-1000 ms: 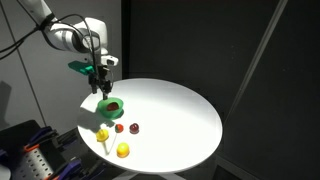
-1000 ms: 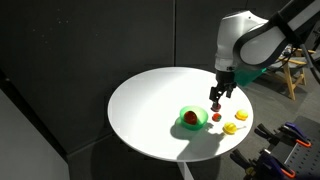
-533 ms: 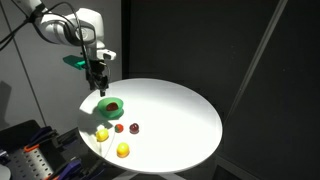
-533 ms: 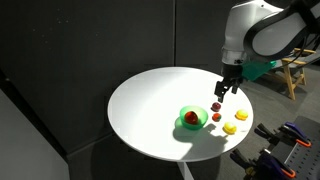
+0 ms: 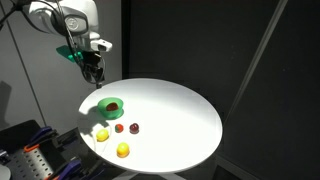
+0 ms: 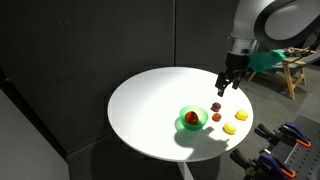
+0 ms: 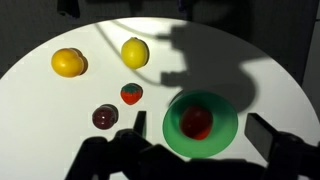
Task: Pick up the red toy apple and put it in the green bowl
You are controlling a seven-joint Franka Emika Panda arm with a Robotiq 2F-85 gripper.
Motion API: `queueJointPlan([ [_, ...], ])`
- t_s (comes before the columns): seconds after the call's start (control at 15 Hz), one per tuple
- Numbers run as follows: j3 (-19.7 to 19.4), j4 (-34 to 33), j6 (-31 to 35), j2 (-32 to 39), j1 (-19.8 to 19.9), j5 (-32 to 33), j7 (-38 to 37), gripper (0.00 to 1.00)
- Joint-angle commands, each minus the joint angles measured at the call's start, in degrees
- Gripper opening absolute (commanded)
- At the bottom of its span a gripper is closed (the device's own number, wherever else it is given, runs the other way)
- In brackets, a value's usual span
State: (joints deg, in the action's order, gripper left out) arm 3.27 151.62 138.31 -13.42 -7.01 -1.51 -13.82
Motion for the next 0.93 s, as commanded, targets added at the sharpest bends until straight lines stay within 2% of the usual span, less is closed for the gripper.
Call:
queueJointPlan([
  [0.0,0.5,0.7,-3.4,-3.9,0.1,-3.6,3.7,1.0],
  [0.4,1.0,0.2,-7.9,-6.6,0.9,-2.9,3.9,1.0],
  [0.8,1.3,0.5,-8.5,-8.4,1.1,-2.5,3.5,1.0],
  [0.87,1.4,0.0,-6.9,-6.4,1.0,-2.9,3.4,1.0],
])
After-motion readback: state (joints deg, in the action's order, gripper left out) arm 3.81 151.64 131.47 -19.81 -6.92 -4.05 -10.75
